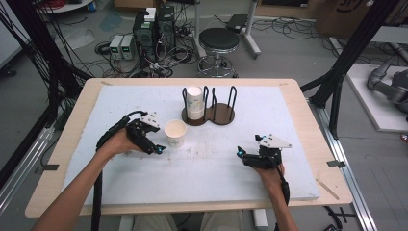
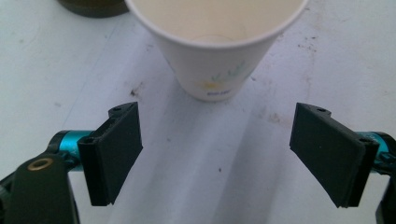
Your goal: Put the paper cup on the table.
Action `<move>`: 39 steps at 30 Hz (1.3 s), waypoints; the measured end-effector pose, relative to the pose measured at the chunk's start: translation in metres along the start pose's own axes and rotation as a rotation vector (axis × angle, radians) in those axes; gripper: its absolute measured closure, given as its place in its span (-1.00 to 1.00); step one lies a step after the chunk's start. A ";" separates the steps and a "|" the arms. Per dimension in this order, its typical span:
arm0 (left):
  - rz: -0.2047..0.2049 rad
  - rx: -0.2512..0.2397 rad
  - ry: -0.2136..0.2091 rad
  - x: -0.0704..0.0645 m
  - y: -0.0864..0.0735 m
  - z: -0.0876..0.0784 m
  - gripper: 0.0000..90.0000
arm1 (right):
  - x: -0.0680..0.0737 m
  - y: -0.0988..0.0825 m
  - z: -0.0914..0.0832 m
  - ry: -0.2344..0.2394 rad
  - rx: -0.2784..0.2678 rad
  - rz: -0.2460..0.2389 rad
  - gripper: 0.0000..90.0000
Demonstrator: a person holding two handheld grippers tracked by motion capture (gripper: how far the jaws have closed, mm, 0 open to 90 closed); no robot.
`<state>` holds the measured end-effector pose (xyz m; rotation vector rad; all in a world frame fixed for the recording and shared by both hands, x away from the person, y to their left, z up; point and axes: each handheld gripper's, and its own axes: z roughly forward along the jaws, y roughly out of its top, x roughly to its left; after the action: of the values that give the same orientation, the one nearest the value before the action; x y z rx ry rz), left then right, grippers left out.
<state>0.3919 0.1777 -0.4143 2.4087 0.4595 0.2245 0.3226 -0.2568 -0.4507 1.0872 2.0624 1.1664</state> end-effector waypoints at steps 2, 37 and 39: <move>-0.016 -0.029 0.020 -0.004 -0.006 -0.007 -0.63 | 0.000 0.000 0.000 0.002 0.001 -0.008 -0.65; -0.331 -0.551 0.431 -0.058 -0.107 -0.030 -0.62 | 0.001 -0.001 -0.002 0.000 -0.022 -0.008 -0.65; -0.341 -0.567 0.433 -0.058 -0.108 -0.031 -0.62 | 0.000 -0.001 -0.002 0.002 -0.022 -0.008 -0.65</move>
<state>0.3004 0.2513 -0.4626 1.6925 0.8605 0.6355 0.3204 -0.2576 -0.4509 1.0666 2.0485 1.1839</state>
